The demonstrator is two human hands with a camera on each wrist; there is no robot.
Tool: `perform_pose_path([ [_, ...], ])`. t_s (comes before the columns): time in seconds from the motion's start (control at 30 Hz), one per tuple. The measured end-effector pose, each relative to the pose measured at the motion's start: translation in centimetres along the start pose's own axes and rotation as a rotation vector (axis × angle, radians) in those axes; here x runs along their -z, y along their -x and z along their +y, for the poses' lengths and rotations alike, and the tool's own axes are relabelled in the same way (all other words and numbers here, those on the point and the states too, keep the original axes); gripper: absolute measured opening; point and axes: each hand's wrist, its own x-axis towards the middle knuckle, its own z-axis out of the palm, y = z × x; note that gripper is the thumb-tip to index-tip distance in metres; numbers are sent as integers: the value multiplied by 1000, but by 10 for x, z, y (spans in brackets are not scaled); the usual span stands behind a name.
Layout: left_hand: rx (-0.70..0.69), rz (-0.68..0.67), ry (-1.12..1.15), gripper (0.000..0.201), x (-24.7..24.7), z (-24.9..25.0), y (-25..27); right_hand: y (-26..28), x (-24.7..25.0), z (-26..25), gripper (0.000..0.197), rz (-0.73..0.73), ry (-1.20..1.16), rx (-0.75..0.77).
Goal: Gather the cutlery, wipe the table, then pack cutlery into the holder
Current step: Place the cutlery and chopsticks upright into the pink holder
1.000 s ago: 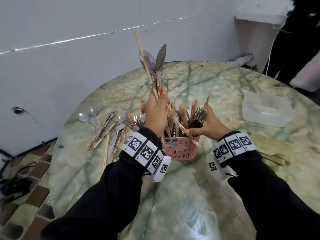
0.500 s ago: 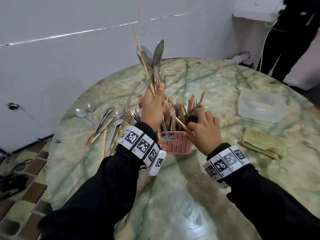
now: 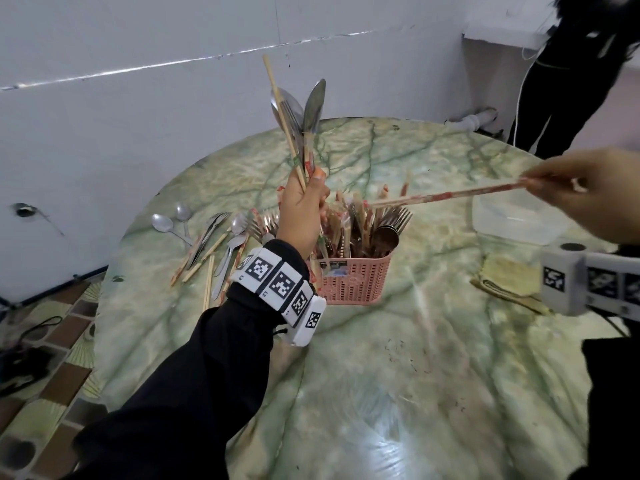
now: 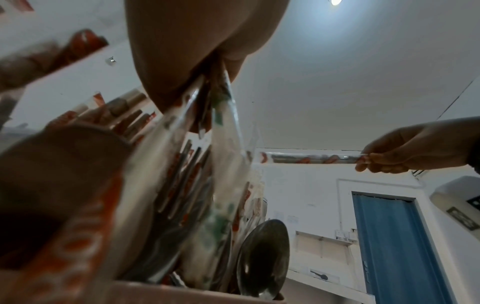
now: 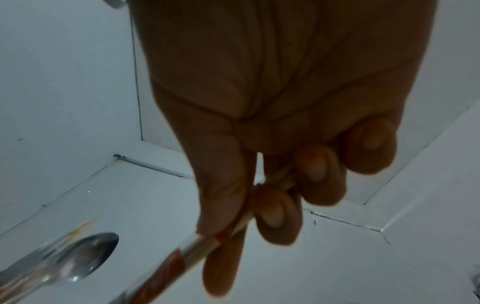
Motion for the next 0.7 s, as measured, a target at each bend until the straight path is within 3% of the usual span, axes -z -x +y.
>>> perform_pose_path([
  [0.23,-6,-1,-28,19,-2,0,1,-10,-19,-23,21,-136,326,86],
  [0.37,-19,-6,-39,18,-3,1,3,-17,-61,-47,31,-110,360,213],
  [0.43,-34,-14,-55,18,-3,1,4,-17,-85,-57,44,-176,349,256],
  [0.6,-61,-54,-35,21,-7,2,9,-21,-136,-57,75,-307,21,287],
  [0.7,-53,-54,-43,20,-8,0,10,-24,-135,-50,90,-298,-430,247],
])
